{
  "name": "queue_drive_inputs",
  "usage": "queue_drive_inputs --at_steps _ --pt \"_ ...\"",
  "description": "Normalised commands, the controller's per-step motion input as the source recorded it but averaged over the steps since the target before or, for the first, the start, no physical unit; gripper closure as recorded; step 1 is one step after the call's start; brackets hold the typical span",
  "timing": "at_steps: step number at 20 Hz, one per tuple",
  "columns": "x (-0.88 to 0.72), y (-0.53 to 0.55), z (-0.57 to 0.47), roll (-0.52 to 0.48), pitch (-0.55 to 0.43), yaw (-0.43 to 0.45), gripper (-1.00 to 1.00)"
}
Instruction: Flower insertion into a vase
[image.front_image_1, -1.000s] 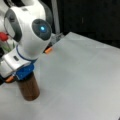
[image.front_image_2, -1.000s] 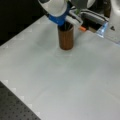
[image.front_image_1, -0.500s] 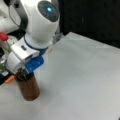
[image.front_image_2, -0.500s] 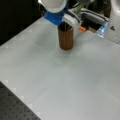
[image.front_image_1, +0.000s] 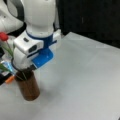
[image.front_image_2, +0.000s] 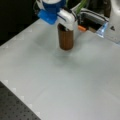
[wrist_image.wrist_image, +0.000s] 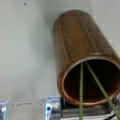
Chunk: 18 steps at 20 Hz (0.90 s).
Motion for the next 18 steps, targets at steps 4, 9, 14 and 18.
queue_drive_inputs --at_steps 4,9,14,18 --pt "-0.14 0.13 -0.08 0.117 -0.279 0.043 -1.00" --pt "-0.13 0.19 -0.11 0.157 -0.423 0.121 -1.00" --pt "-0.16 0.33 -0.14 0.084 -0.329 0.100 -1.00" --pt "-0.18 0.44 -0.14 0.031 -0.258 0.036 -1.00"
